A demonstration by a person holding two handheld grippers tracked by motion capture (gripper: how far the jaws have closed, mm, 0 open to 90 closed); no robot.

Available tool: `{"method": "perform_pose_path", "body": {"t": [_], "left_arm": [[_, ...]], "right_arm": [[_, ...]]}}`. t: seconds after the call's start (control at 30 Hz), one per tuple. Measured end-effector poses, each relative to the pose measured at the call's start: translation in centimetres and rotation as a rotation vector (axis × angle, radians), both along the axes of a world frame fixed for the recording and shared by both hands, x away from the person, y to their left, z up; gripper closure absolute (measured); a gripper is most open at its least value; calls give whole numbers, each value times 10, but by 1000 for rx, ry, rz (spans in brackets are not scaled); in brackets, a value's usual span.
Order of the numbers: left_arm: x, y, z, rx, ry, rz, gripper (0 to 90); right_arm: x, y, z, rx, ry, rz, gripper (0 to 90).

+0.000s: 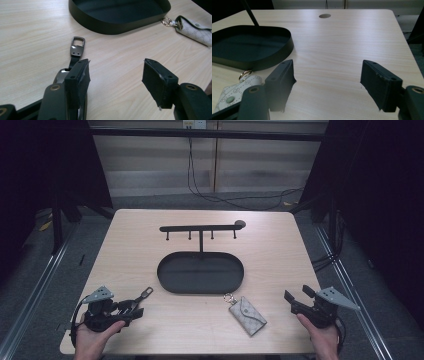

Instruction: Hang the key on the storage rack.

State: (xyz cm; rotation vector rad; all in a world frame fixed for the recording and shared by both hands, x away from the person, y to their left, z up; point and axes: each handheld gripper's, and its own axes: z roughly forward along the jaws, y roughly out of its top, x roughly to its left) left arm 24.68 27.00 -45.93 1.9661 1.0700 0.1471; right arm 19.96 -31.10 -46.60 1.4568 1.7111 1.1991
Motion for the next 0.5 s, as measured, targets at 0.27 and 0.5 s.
{"method": "perform_pose_path", "body": {"t": [0.27,0.5], "left_arm": [[1,-5,0,57,-11,-12,360],[4,-5,0,50,18,-9,324]], "right_arm": [[-6,5,3,31,66,43,263],[-12,8,2,39,136,89,263]]}}
